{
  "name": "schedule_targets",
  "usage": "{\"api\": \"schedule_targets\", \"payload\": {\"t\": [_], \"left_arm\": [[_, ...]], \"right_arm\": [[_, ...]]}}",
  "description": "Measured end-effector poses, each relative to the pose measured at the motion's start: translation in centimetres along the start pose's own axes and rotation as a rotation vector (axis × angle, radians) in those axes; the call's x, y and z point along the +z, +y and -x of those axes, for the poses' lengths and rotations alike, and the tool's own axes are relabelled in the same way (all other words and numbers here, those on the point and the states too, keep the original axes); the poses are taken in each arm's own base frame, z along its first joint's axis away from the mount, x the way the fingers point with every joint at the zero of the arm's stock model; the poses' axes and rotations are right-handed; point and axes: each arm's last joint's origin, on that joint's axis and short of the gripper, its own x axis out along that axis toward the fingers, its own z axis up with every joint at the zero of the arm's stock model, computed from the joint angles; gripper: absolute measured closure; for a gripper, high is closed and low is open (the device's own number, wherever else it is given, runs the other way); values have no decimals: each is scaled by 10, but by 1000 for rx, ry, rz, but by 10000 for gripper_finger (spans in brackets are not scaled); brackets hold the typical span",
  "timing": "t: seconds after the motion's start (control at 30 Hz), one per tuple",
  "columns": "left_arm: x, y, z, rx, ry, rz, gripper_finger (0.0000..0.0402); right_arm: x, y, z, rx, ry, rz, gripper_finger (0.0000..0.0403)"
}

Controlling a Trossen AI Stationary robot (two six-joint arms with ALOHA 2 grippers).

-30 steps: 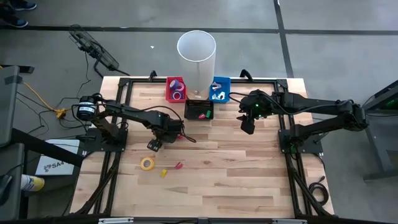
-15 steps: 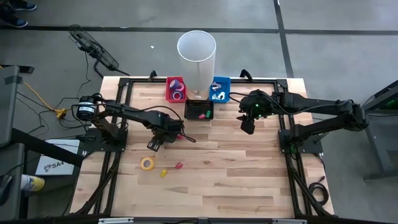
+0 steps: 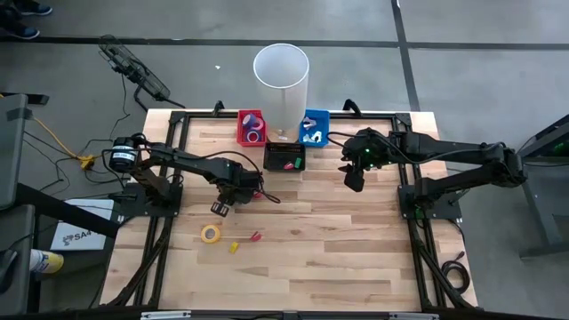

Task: Pick and place Stapler, Stapler remover, tape
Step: Put the black staple remover into the blue bin

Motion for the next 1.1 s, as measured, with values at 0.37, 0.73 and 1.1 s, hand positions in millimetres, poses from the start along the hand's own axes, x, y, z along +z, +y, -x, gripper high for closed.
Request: {"api": "schedule_targets", "payload": {"t": [0.37,0.73,1.1], "left_arm": [[0,0,1,1,1,76,303],[21,11,39,34,-81,179,303],[60,34,109,199,-382,233,302]], "right_arm": [[0,0,0,0,0,0,249],[1,1,0,17,-8,-1,249],[17,6,2,133,-170,35,249]]}}
